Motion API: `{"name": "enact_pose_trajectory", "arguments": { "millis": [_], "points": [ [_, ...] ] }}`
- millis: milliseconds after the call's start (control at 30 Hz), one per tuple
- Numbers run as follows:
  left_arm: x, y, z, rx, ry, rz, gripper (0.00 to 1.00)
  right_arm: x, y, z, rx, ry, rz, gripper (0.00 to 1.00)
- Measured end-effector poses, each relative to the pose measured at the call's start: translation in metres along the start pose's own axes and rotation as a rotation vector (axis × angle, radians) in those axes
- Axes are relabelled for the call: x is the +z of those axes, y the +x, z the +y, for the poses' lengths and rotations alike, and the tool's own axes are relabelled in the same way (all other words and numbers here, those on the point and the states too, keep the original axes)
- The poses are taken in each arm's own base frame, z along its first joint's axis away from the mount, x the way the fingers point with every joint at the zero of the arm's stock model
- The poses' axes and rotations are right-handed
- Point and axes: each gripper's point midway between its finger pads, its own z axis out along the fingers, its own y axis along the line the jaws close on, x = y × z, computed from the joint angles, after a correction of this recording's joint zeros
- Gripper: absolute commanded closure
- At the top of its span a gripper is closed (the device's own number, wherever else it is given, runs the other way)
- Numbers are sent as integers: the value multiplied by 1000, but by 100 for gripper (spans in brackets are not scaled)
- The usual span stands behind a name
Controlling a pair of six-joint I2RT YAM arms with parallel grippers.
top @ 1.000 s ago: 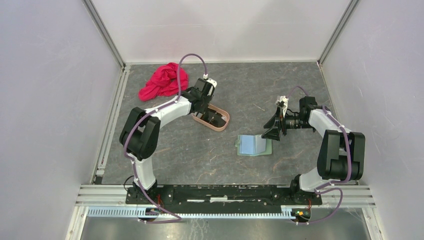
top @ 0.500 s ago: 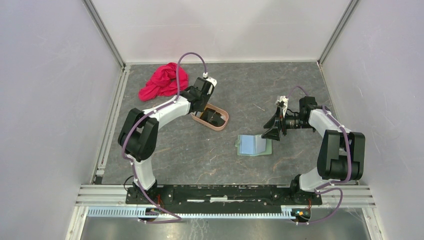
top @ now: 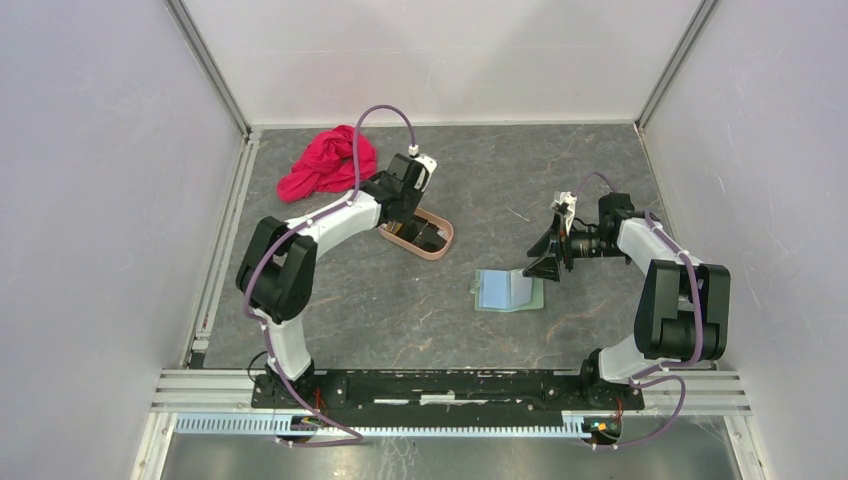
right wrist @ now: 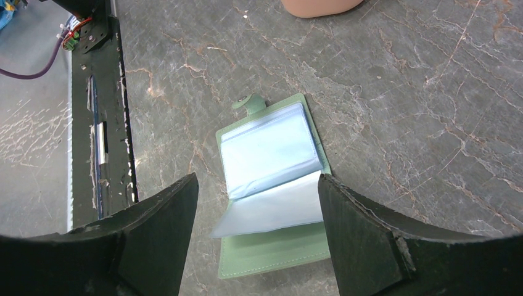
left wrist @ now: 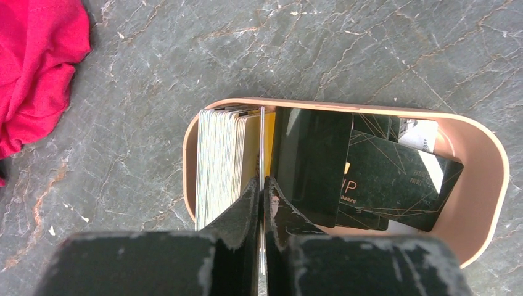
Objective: Put the credit cards into the card holder
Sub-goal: Pick up the credit card from the storage box.
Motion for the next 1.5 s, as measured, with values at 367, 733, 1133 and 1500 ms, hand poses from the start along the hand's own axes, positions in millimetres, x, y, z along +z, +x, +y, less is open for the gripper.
{"name": "enact_pose_trajectory", "arguments": {
  "millis": [367,733,1133,1500],
  "points": [
    [-1,-4,1,-74,159,-10,98,17,-6,16,-55,-75,36,22],
    [-38,-36,-8,-210,378,-119,98,26,-44,5,-176,-28,85,22],
    [-165,-93,-56,-479,1018,-473,98,16,-147,52,-224,-17,-125,24],
    [-280,-108,-88,-438,1531,-665,98,29,-187,112,-13,-147,-227,30]
  ]
}}
